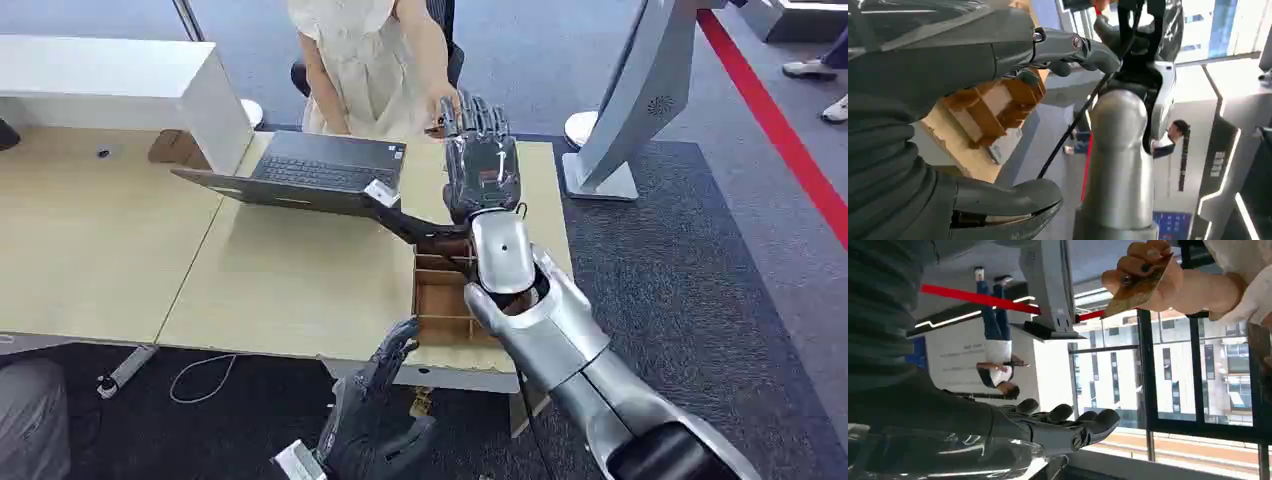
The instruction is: Pass the card to the sensor for recognition and then transmit it.
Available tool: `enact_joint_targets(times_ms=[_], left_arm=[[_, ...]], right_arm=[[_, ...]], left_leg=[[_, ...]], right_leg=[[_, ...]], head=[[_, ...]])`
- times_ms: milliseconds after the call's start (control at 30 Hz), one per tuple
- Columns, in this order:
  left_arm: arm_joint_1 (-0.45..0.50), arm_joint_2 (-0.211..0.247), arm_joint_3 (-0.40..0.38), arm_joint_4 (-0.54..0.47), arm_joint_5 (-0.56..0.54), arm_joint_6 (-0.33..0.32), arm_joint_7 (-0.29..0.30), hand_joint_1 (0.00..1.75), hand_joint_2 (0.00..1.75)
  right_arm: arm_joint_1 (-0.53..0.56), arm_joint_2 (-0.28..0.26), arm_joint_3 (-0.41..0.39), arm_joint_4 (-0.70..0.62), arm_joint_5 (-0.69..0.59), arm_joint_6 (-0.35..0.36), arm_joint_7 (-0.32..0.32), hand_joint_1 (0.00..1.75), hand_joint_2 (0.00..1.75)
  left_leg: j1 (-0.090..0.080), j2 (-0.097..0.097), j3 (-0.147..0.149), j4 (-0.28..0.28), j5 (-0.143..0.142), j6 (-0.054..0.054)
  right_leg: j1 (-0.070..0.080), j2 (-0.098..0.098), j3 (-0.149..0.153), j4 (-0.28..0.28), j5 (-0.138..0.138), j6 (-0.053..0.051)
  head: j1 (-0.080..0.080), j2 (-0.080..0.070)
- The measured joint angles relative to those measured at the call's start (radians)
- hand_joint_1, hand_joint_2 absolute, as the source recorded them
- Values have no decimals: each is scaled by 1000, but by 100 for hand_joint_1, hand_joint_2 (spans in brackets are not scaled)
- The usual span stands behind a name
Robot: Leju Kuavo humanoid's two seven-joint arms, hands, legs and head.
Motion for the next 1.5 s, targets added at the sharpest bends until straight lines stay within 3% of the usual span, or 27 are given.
enact_joint_targets(times_ms=[267,800,867,1500], left_arm=[[-32,-30,-8,53,-2,-58,-7,0,175],[-53,-56,-9,91,5,-105,-7,0,175],[-68,-79,-9,118,10,-131,-7,0,175],[-93,-111,-13,173,18,-164,-26,0,175]], right_arm=[[-65,-1,35,123,-21,0,41,0,175],[-121,-1,44,228,-45,-17,8,0,175],[-140,-3,42,289,-48,-40,2,0,175],[-136,-52,38,304,-49,-47,-13,0,175]], left_leg=[[0,0,0,0,0,0],[0,0,0,0,0,0],[0,0,0,0,0,0],[0,0,1,1,0,0]], right_leg=[[0,0,0,0,0,0],[0,0,0,0,0,0],[0,0,0,0,0,0],[0,0,0,0,0,0]], head=[[0,0],[0,0],[0,0],[0,0]])
